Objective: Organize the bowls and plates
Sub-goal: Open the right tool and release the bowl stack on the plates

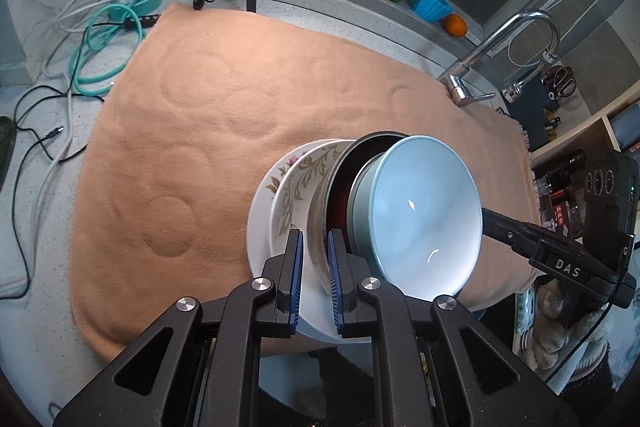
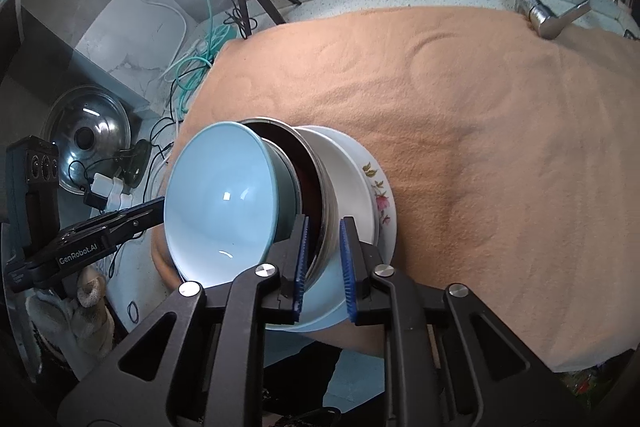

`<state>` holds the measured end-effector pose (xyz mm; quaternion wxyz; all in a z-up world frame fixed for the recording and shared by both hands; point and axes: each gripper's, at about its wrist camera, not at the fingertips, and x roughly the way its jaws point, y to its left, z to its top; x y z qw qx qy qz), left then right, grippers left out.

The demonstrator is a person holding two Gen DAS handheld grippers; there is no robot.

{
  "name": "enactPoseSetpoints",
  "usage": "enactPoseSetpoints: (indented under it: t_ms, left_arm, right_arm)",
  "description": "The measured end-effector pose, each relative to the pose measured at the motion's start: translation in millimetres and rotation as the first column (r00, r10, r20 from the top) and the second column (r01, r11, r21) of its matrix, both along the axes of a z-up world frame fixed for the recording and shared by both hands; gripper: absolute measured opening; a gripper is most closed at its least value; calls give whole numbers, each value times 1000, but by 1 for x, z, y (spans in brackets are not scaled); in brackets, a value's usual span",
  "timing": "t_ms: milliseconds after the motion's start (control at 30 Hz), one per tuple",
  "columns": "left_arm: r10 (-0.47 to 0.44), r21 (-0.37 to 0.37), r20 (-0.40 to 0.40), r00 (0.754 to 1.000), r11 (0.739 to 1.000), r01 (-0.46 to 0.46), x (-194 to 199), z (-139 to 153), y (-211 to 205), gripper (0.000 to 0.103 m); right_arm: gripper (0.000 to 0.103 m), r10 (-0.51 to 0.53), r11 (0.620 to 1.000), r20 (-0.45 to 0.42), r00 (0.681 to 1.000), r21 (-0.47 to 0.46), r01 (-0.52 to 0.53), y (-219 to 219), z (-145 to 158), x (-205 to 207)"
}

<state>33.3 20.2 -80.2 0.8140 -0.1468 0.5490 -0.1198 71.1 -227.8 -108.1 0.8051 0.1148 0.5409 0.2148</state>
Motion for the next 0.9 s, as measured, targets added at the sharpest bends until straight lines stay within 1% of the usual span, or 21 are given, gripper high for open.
enactPoseSetpoints:
  t_ms: [100, 267, 333, 400, 433, 467, 500, 600, 633, 667, 700, 733, 767, 833, 867, 900]
  left_arm:
    - [12, 8, 12, 1000, 1000, -12, -4, 3, 4, 11]
    - [22, 46, 52, 998, 999, -24, -18, 9, 3, 11]
    - [23, 64, 76, 997, 998, -28, -24, 12, 0, 11]
    - [28, 75, 104, 994, 997, -36, -31, 16, 0, 11]
    - [31, 82, 123, 992, 996, -41, -34, 19, -1, 12]
    - [33, 90, 140, 990, 995, -46, -38, 22, -2, 15]
    - [36, 95, 160, 986, 994, -52, -42, 25, -3, 20]
    - [36, 111, 208, 977, 992, -60, -53, 33, -8, 26]
    - [34, 117, 219, 975, 991, -61, -57, 35, -10, 31]
    - [35, 120, 233, 972, 991, -65, -62, 37, -12, 34]
    - [37, 125, 245, 969, 990, -69, -67, 39, -13, 41]
    - [35, 132, 254, 967, 989, -71, -71, 40, -15, 45]
    - [30, 144, 263, 964, 987, -70, -76, 42, -17, 46]
    - [22, 162, 282, 959, 984, -70, -84, 45, -21, 54]
    - [24, 167, 296, 955, 983, -77, -88, 47, -22, 55]
    - [29, 165, 309, 950, 983, -84, -92, 49, -22, 59]
  right_arm:
    - [30, -2, 1000, 41, 999, -19, 3, -1, 9, -7]
    - [32, -5, 997, 115, 993, -70, 13, -1, 21, -22]
    - [35, -8, 996, 141, 990, -90, 21, -1, 26, -30]
    - [41, -9, 994, 172, 985, -107, 28, -2, 31, -38]
    - [42, -11, 992, 193, 981, -119, 34, -1, 34, -43]
    - [43, -12, 991, 211, 977, -128, 40, -1, 37, -47]
    - [45, -14, 989, 232, 973, -138, 47, -1, 41, -51]
    - [48, -21, 986, 284, 959, -151, 66, 1, 51, -65]
    - [50, -21, 985, 297, 955, -157, 70, 1, 54, -69]
    - [58, -21, 984, 310, 950, -162, 75, 2, 57, -74]
    - [66, -24, 984, 324, 946, -162, 81, 2, 59, -79]
    - [69, -30, 983, 341, 940, -160, 90, 3, 62, -85]
    - [71, -35, 982, 353, 935, -160, 97, 3, 64, -89]
    - [73, -45, 980, 375, 926, -163, 113, 3, 68, -98]
    - [74, -49, 979, 387, 921, -165, 121, 3, 70, -102]
    - [76, -56, 977, 404, 913, -167, 134, 2, 72, -108]
